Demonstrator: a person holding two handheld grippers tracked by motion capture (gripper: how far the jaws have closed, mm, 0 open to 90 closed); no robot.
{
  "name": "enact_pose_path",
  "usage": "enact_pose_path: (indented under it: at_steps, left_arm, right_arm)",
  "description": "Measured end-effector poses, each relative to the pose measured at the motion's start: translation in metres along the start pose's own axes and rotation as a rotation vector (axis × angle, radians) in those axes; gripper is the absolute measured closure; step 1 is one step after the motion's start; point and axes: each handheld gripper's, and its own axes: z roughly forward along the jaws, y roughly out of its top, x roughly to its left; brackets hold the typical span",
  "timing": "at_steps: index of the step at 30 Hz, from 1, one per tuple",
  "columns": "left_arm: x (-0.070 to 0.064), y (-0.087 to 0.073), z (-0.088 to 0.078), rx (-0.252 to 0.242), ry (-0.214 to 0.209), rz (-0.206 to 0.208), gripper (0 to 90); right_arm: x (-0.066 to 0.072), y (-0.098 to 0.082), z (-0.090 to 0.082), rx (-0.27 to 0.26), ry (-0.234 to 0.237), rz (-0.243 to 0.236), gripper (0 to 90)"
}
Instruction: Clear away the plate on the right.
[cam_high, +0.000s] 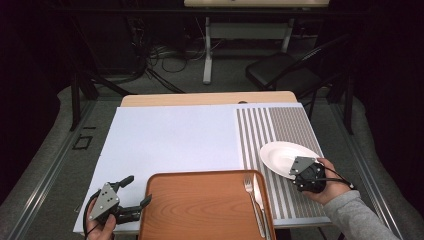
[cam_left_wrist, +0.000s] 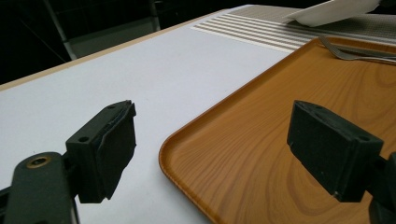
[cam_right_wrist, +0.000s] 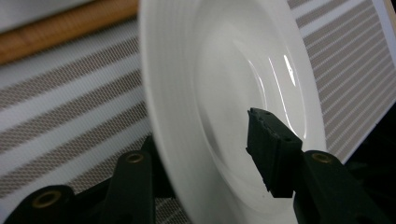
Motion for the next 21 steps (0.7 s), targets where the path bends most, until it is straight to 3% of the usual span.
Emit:
enact_pose_path:
  at_steps: [2,6,21]
  left_arm:
    - [0.0,0.0,0.0,0.0,0.001,0.001,15.7]
    - [0.0,0.0,0.0,0.003,0.004,0.0,15.7]
    - [0.0,0.0,0.001,0.004,0.0,0.001,15.7]
  right_arm:
    - [-0.003,-0.003,0.004,0.001,0.025,0.019,55.4]
    - [-0.007,-0.005,0.006,-0.007,0.031,0.019,58.6]
    - [-0.006,-0.004,0.013,0.04,0.028,-0.065,66.9]
